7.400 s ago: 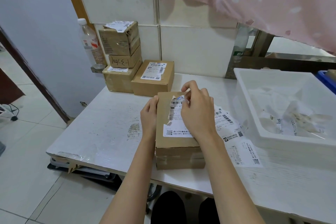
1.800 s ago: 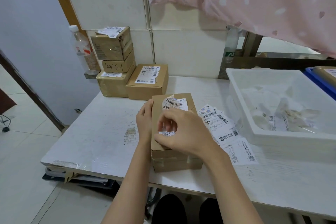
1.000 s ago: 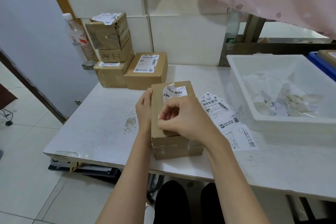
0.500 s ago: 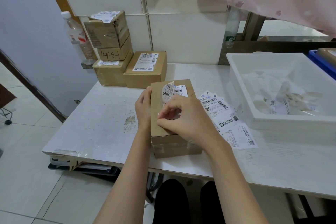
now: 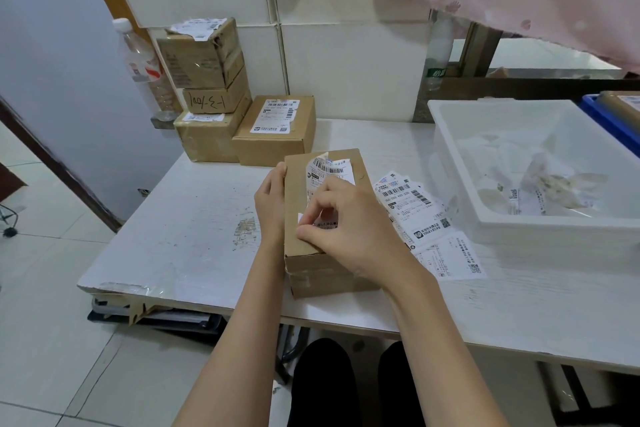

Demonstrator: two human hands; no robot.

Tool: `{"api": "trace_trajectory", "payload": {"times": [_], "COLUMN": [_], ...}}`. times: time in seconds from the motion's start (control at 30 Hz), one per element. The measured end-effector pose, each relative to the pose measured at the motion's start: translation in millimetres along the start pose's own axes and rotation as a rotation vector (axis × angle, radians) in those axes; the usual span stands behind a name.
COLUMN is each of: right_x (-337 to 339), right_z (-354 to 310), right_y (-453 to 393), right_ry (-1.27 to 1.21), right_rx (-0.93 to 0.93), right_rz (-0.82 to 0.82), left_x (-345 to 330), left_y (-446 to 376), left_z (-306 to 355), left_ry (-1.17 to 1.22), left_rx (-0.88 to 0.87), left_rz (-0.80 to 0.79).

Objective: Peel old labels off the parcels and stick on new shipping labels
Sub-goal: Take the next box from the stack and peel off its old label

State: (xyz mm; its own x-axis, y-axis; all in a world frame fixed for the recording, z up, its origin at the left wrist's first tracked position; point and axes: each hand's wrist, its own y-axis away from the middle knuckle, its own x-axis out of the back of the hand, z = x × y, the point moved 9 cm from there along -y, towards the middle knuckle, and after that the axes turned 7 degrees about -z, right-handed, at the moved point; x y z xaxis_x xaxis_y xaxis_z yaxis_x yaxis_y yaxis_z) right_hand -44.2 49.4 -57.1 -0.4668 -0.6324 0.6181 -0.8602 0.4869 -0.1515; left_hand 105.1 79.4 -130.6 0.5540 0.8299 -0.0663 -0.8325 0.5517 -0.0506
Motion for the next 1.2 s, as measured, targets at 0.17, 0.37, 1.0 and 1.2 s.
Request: {"api": "trace_trajectory", "payload": {"times": [0.17,0.37,1.0,1.2], "right_x": [-9,-10,8,10], "right_z": [-7,0,10,10], "right_y": [-1,-1,-4,-1], "right_ry": [0.239,0.221,-0.010,-0.166], "right_rx": [0.072,0.041,0.004,-0.050], "right_rz": [-0.028,-0.040,0.131,0.115], "left_x": [0,1,3,3], "left_y": [2,4,6,7], "left_z": [2,2,-3,-3], "left_ry": [-0.028,0.037,0.051,0.058], "left_rx": [-0.036,-0.007,0.053,0.066], "left_rz": [0.010,0.019,0.038,0.043]}}
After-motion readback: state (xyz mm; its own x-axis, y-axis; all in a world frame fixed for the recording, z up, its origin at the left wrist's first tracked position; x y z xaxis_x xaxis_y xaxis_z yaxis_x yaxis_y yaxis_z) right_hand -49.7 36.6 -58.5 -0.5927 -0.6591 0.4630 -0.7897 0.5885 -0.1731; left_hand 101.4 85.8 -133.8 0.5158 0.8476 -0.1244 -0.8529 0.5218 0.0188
